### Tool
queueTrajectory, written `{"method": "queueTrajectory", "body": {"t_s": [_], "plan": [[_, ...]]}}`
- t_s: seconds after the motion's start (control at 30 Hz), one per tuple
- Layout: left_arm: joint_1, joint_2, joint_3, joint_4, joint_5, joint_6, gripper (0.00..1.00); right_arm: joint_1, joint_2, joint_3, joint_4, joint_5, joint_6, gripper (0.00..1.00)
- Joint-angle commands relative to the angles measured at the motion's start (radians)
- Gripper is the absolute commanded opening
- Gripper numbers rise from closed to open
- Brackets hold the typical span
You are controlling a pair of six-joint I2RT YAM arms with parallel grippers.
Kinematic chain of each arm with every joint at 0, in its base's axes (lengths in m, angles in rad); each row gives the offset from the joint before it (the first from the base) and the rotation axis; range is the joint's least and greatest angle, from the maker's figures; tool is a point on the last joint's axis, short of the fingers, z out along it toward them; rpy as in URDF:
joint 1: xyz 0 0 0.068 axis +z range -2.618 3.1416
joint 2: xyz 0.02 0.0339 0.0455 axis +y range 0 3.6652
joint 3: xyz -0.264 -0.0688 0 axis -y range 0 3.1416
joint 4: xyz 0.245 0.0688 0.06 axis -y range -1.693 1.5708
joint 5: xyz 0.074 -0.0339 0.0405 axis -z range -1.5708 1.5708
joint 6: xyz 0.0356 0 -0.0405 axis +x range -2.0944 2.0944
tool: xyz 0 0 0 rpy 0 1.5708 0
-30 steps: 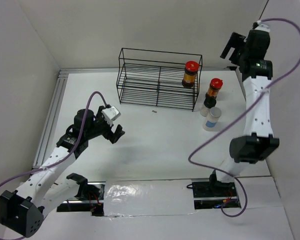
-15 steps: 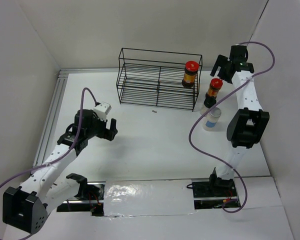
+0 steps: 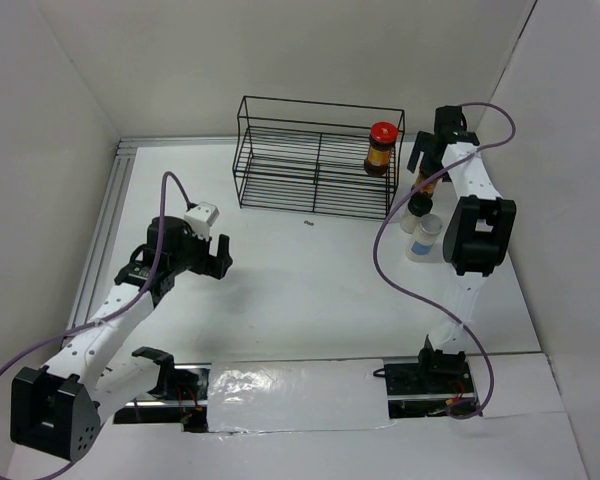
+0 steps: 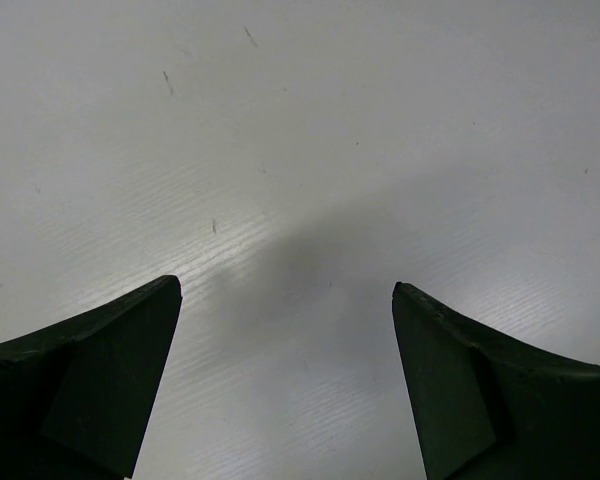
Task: Organize the condiment bottles
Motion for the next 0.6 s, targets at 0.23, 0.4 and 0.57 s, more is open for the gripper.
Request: {"method": "queueTrajectory", "body": {"t_s": [0.23,0.4,0.57], "plan": [[0.023,0.011,0.037,0.04,0.043,0.019,0.99,0.009,0.035,0.074,0.083,0.088,-0.021,0.65],[0.031,0.009,0.031,0.043,0.06,0.016,0.99,0.005,0.009,0.087,0.073,0.097,-0.041,0.24],[0.029,0.008,0.026,0.048,0.078,0.022,0.99,0.009,-0.083,0.071,0.088,0.14,-0.073,0.0]]}}
